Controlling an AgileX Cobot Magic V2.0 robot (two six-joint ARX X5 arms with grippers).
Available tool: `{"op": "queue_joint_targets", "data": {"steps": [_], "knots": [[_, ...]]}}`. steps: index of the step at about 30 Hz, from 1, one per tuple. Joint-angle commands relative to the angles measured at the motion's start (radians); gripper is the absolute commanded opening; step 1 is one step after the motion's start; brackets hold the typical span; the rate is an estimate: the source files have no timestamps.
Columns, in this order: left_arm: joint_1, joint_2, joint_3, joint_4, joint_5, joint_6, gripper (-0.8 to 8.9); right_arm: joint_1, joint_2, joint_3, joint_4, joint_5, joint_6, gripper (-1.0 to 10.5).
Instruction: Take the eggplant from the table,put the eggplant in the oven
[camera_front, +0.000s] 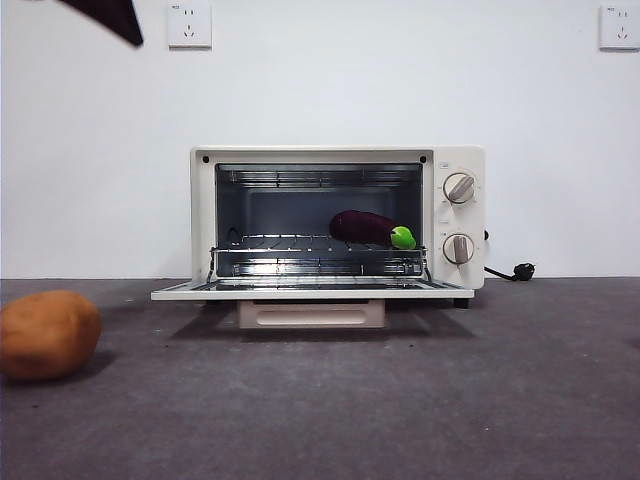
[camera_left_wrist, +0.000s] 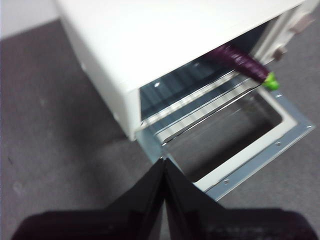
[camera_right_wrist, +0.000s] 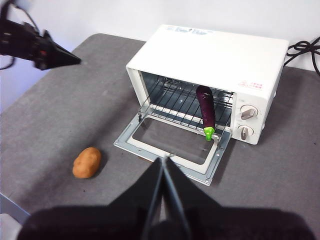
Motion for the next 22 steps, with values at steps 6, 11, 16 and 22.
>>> {"op": "queue_joint_targets", "data": {"steps": [6,11,16,22], "knots": [[0.061,0.141,-0.05,0.033,0.17,-0.012,-0.06,0.002,-0.061,0.001,-0.008,-0.003,-0.012,-0.1],[0.066,0.203,-0.159,0.082,0.154,-0.013,-0.06,0.002,-0.084,0.001,-0.027,0.005,-0.027,-0.1],[0.076,0.247,-0.288,0.159,0.155,-0.013,-0.06,0.002,-0.089,0.001,-0.033,0.01,-0.029,-0.1],[0.081,0.272,-0.393,0.261,0.166,-0.013,-0.06,0.002,-0.092,0.001,-0.035,0.009,-0.029,-0.1]]}}
